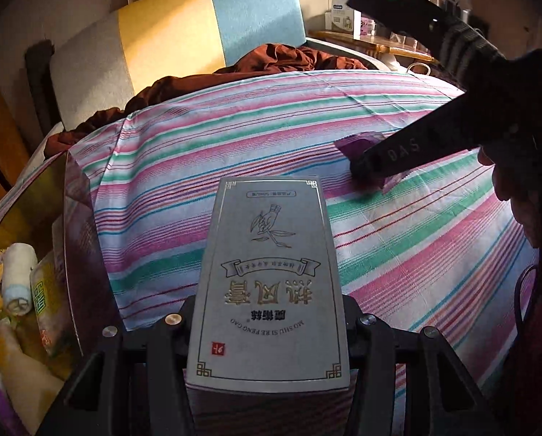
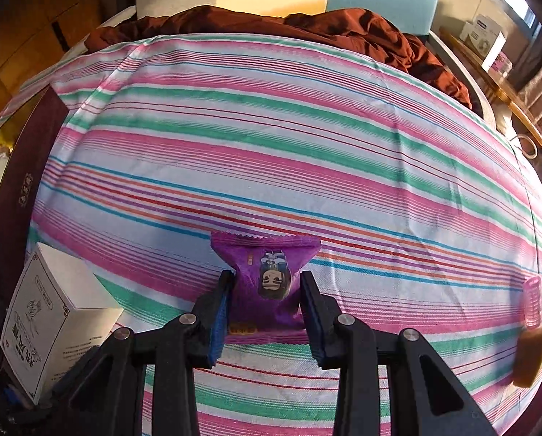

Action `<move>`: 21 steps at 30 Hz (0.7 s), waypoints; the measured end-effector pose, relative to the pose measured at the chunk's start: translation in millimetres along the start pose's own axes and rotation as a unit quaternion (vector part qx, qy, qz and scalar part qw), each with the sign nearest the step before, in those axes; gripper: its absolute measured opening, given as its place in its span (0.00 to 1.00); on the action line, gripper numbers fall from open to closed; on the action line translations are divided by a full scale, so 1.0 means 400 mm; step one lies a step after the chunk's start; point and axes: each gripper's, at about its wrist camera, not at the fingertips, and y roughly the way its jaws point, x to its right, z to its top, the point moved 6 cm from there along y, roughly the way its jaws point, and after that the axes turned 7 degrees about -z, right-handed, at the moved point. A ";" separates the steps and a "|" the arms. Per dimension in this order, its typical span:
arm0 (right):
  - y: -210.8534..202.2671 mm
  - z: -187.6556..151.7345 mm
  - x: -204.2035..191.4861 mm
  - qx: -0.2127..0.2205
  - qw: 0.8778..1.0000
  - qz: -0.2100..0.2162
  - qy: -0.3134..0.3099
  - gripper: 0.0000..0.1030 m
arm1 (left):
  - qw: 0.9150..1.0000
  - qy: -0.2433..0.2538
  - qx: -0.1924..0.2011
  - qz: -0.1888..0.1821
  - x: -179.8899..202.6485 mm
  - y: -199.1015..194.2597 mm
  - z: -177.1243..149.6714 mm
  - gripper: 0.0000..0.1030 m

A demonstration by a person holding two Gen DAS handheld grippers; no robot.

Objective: Organize objects
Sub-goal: 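Carry the beige box with the left tool into the tray and release it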

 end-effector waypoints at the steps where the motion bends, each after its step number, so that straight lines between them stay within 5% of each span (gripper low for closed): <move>1: -0.001 0.000 -0.005 0.001 1.000 -0.002 -0.003 0.34 | 1.000 0.004 0.006 0.001 -0.002 0.003 -0.003 0.50; 10: -0.048 -0.024 -0.023 0.004 1.000 -0.003 -0.001 0.34 | 0.999 0.022 0.032 0.006 -0.002 -0.007 -0.012 0.50; 12: 0.002 0.024 0.022 0.006 1.000 -0.005 -0.004 0.34 | 0.999 0.020 0.039 0.001 -0.002 -0.021 -0.009 0.50; 21: 0.033 0.052 0.044 0.009 1.000 -0.012 -0.011 0.34 | 0.996 -0.001 0.092 0.010 -0.075 -0.172 0.034 0.50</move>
